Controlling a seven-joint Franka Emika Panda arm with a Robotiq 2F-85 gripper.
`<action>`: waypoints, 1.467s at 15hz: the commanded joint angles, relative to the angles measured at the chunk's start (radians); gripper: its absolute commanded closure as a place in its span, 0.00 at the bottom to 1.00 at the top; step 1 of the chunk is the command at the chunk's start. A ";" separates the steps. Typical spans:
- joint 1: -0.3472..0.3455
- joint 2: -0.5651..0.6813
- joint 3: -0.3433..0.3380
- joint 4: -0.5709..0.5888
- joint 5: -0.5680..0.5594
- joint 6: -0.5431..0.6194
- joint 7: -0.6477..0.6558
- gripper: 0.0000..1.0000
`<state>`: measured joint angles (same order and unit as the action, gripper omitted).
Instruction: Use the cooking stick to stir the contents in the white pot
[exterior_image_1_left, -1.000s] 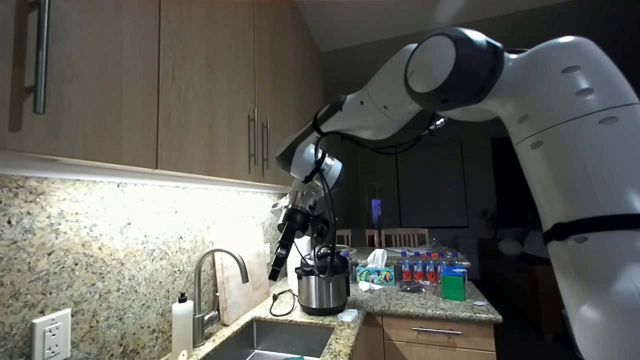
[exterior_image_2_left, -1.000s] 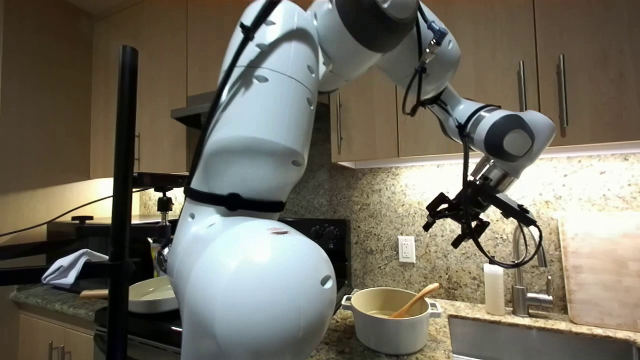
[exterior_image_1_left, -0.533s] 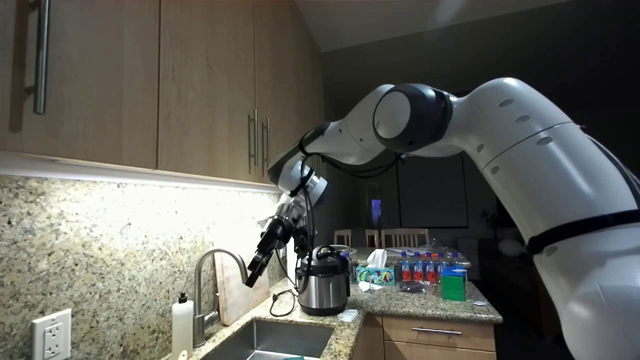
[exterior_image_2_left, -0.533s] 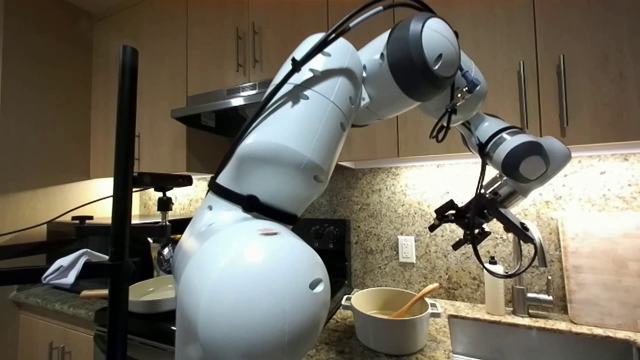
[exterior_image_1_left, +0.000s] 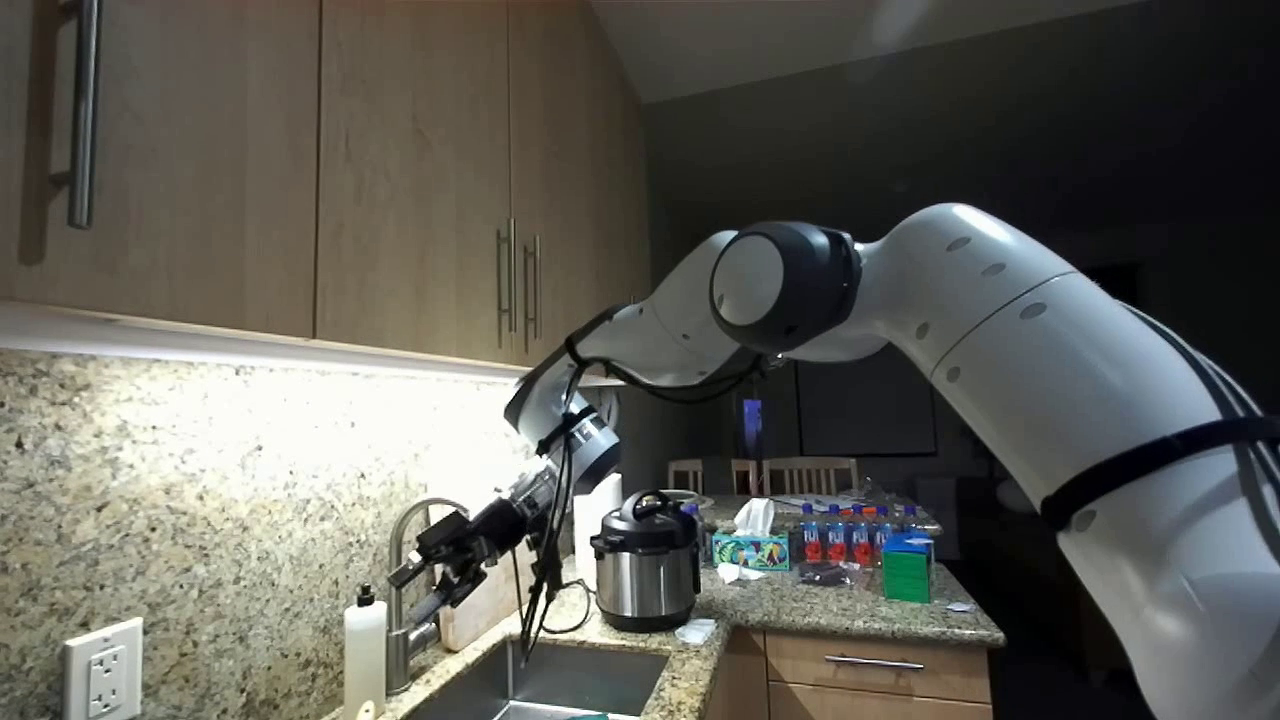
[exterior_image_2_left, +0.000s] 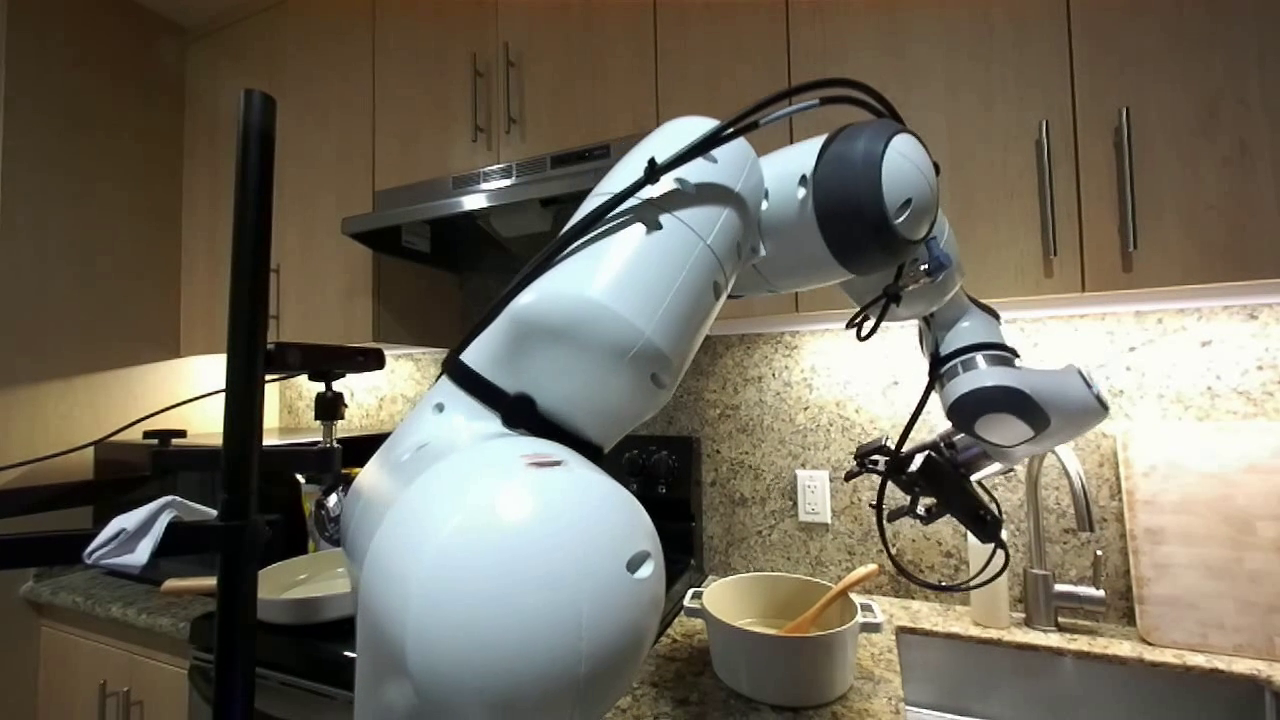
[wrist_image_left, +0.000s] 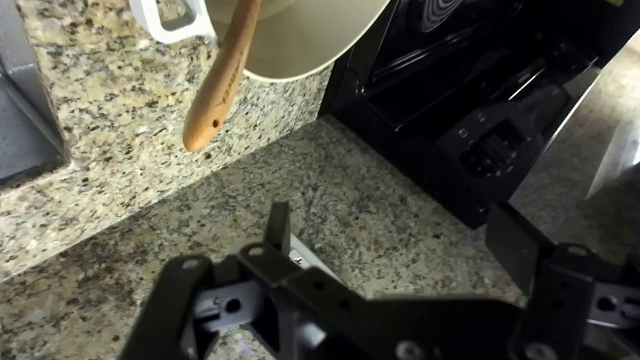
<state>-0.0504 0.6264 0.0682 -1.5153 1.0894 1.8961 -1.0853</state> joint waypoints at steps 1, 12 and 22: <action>0.030 0.097 0.023 0.069 0.103 0.156 0.109 0.00; 0.063 0.203 0.046 0.123 0.224 0.266 0.200 0.00; 0.047 0.246 0.060 0.074 0.273 0.279 0.288 0.00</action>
<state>0.0146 0.8917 0.1124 -1.3933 1.3315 2.1616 -0.7981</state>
